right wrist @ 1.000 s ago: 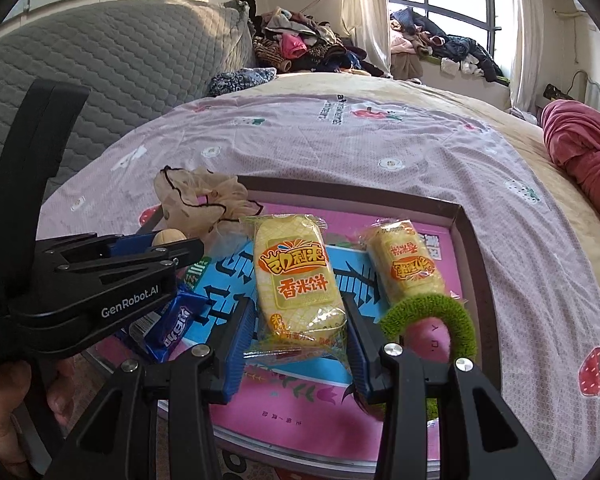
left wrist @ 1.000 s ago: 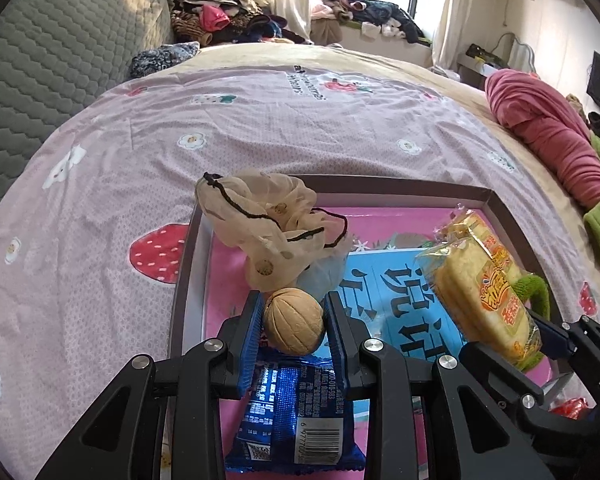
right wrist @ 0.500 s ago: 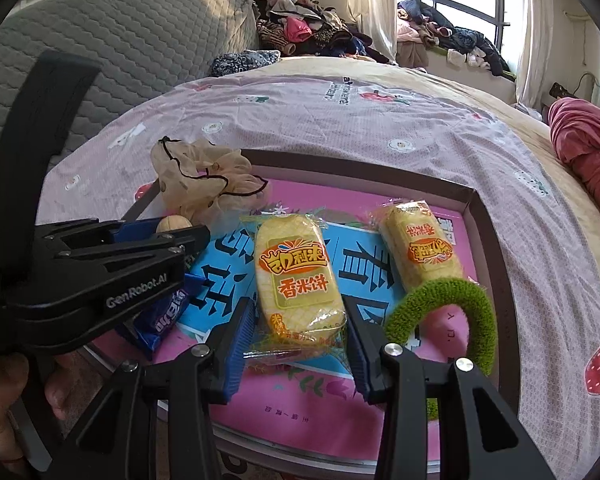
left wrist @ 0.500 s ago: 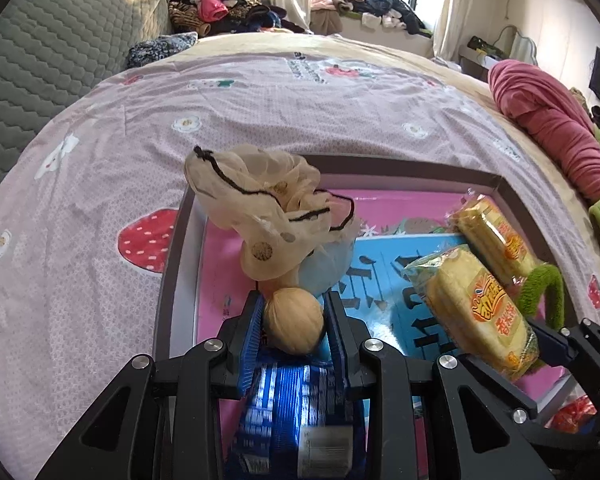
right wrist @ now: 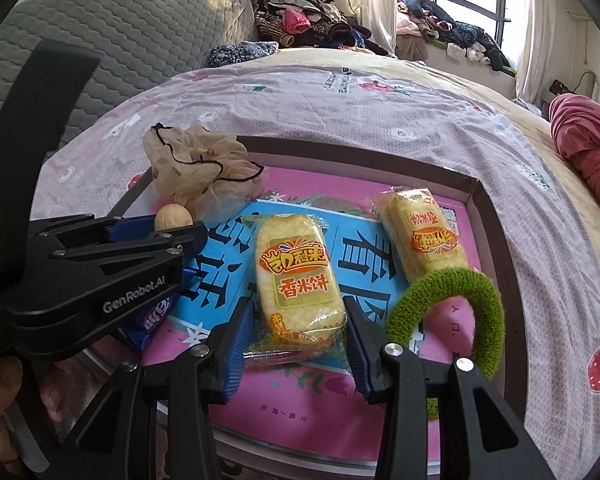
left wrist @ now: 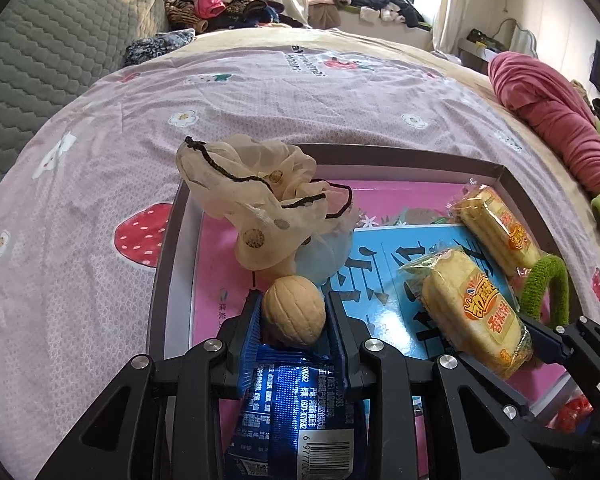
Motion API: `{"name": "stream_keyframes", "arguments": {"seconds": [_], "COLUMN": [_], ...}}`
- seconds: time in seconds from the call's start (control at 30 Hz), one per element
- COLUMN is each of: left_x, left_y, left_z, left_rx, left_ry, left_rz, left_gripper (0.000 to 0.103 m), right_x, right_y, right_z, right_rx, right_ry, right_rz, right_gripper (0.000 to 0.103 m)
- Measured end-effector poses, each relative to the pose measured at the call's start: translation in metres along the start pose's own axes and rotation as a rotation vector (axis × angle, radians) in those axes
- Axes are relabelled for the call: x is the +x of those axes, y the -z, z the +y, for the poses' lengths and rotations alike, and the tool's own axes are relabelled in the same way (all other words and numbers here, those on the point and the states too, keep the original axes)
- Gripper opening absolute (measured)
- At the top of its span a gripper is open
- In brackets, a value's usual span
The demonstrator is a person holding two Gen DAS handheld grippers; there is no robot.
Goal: Organize objects
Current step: 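Lower walnut into tray with left tool while right tool lowers yellow bread package there, then open left tool releasing walnut while right tool releases bread package in tray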
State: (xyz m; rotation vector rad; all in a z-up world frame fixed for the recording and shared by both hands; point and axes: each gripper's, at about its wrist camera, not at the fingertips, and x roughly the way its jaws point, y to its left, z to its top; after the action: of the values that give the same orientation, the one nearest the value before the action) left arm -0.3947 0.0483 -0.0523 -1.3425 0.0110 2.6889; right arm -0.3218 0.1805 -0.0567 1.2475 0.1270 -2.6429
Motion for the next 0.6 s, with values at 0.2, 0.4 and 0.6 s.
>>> {"name": "stream_keyframes", "arguments": {"seconds": [0.2, 0.4, 0.6], "left_x": [0.0004, 0.0000, -0.0026], "left_y": [0.0001, 0.0016, 0.0019], "left_z": [0.0004, -0.0005, -0.0014], "left_rx": [0.005, 0.013, 0.016], "left_ry": [-0.010, -0.013, -0.017], "left_rz": [0.008, 0.015, 0.020], "left_gripper": [0.045, 0.054, 0.060], "right_x": [0.0033, 0.0049, 0.0024], "right_y": [0.0014, 0.0016, 0.0016], "right_z": [-0.0003, 0.0008, 0.0039], "right_rx": [-0.006, -0.014, -0.027], "right_ry": [0.003, 0.003, 0.006], "right_rz": [0.008, 0.016, 0.022], "right_gripper": [0.045, 0.045, 0.045]}}
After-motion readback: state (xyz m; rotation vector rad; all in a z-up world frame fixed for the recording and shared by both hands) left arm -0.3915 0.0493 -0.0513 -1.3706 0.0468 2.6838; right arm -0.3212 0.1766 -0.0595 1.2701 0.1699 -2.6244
